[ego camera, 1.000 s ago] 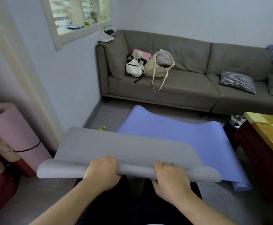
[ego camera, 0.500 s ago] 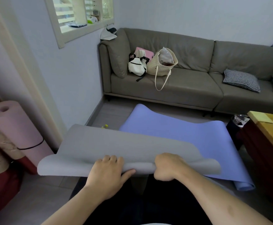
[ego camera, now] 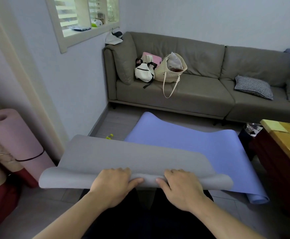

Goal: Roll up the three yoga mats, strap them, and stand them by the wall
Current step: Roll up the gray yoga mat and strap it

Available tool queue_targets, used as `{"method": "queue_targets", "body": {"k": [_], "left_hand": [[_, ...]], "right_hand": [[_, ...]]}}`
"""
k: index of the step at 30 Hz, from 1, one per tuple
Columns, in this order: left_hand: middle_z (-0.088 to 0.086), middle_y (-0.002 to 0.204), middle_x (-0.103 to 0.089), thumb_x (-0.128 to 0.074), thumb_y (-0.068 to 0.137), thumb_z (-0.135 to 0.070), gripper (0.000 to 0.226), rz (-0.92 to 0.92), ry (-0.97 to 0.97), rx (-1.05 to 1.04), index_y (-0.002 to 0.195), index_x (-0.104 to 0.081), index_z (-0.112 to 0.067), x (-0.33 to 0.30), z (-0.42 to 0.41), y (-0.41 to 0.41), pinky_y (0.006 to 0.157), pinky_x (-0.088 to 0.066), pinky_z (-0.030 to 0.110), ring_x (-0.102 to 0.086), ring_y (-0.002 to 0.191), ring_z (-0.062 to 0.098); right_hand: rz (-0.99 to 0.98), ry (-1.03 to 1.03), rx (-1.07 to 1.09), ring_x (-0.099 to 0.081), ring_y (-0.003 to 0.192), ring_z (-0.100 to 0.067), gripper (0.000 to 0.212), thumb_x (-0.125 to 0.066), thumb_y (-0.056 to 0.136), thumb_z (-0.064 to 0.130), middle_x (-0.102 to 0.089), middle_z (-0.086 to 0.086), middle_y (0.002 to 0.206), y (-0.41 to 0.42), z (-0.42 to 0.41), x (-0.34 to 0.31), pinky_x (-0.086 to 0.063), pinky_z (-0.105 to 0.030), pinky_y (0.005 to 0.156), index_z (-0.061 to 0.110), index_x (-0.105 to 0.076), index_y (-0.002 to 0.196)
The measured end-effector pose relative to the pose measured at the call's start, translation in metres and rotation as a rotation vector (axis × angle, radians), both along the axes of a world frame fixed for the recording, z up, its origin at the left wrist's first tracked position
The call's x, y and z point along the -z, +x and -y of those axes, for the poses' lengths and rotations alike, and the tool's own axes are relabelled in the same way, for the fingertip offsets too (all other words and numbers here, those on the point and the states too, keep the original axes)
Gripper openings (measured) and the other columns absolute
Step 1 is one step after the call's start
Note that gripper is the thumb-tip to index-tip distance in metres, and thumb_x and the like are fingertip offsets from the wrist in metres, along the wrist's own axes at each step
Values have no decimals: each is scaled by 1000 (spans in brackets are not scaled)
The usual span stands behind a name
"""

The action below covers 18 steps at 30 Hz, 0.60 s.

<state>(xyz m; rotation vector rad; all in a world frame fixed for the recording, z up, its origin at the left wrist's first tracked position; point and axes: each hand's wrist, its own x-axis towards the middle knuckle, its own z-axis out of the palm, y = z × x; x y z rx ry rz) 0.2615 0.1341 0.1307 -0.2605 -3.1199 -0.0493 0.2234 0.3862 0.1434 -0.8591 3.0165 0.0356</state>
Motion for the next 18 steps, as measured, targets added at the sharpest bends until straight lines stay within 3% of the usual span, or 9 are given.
{"method": "queue_targets", "body": {"k": [4, 7, 11, 14, 18], "left_hand": [[-2, 101, -68, 19, 90, -71, 78, -159, 37, -19, 97, -48, -30, 2, 11, 9, 73, -49, 40, -69, 96, 26], [0, 76, -60, -12, 104, -64, 61, -231, 46, -85, 81, -52, -24, 11, 28, 12, 58, -51, 40, -65, 69, 30], [7, 73, -54, -34, 104, -56, 56, -366, -30, -118, 71, -57, -18, 22, 40, 19, 64, -50, 44, -56, 71, 34], [5, 64, -56, -19, 108, -62, 71, -376, -17, -151, 64, -57, -20, 21, 39, 16, 54, -52, 38, -59, 62, 32], [-3, 56, -51, -5, 105, -68, 75, -349, -6, -146, 66, -52, -25, 23, 41, 13, 38, -40, 29, -57, 44, 25]], "right_hand": [[88, 19, 5, -67, 99, -34, 56, -20, 107, 66, -72, -6, 105, -11, 6, -7, -39, -43, 76, 24, -57, 101], [155, 42, 27, -66, 97, -32, 54, -23, 108, 65, -72, -5, 102, -14, 8, -12, -39, -42, 77, 25, -57, 95], [228, 28, 68, -63, 92, -28, 61, -21, 106, 68, -65, 2, 90, -14, 10, -13, -41, -42, 78, 23, -58, 89], [236, -44, 120, -61, 93, -25, 67, -15, 106, 66, -66, 3, 91, -10, 6, -11, -46, -42, 81, 23, -63, 89], [67, -12, 160, -58, 99, -24, 69, -10, 102, 72, -66, 4, 95, -1, -4, -10, -45, -41, 82, 25, -58, 87]]}}
